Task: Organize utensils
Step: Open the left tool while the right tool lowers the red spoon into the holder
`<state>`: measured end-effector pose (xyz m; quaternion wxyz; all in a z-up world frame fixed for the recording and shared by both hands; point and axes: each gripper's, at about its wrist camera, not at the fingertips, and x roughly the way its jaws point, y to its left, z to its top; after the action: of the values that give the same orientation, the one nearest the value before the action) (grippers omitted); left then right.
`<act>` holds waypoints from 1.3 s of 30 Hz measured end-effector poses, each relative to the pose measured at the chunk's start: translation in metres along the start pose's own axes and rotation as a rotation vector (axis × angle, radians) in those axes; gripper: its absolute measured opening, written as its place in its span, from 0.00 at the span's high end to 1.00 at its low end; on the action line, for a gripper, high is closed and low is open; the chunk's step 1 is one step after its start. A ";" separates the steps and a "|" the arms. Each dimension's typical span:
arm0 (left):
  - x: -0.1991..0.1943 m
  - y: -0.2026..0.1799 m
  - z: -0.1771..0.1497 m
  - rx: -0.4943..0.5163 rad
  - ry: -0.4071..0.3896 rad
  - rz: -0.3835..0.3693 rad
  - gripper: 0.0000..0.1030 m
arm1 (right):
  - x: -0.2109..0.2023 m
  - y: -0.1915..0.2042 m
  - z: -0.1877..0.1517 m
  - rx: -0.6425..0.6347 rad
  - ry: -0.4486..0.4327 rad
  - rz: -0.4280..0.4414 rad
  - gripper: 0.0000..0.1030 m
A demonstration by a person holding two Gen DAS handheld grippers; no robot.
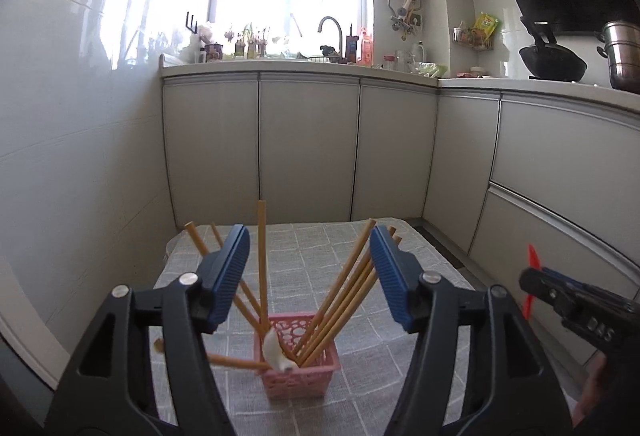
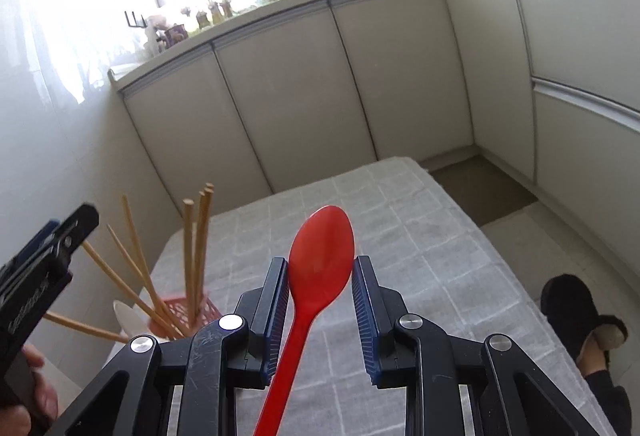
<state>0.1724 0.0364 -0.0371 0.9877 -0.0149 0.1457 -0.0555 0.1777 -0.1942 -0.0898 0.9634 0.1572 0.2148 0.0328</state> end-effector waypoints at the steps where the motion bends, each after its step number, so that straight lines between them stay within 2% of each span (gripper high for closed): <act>1: -0.008 0.004 0.000 -0.022 0.021 0.004 0.34 | 0.001 0.007 0.006 -0.004 -0.015 0.009 0.72; 3: -0.020 0.014 -0.002 -0.077 0.072 0.011 0.28 | 0.003 0.022 0.015 -0.023 -0.045 0.024 0.72; 9: -0.027 0.049 -0.024 -0.190 0.240 0.070 0.27 | 0.017 0.068 0.034 -0.084 -0.128 0.057 0.72; 15: -0.014 0.078 -0.045 -0.207 0.387 0.126 0.26 | 0.045 0.115 0.041 -0.174 -0.228 0.017 0.72; 21: -0.008 0.085 -0.049 -0.174 0.436 0.144 0.26 | 0.085 0.153 0.022 -0.281 -0.292 -0.081 0.72; 27: -0.004 0.091 -0.055 -0.198 0.479 0.130 0.26 | 0.107 0.172 0.003 -0.348 -0.327 -0.147 0.72; 33: -0.006 0.097 -0.057 -0.222 0.501 0.116 0.26 | 0.115 0.173 0.000 -0.369 -0.334 -0.175 0.72; 39: -0.010 0.099 -0.058 -0.230 0.502 0.118 0.26 | 0.115 0.167 -0.002 -0.365 -0.295 -0.169 0.72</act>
<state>0.1570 0.1352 -0.0940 0.9140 -0.1043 0.3917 0.0172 0.2822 -0.0198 -0.0850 0.9960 -0.0350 0.0749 -0.0330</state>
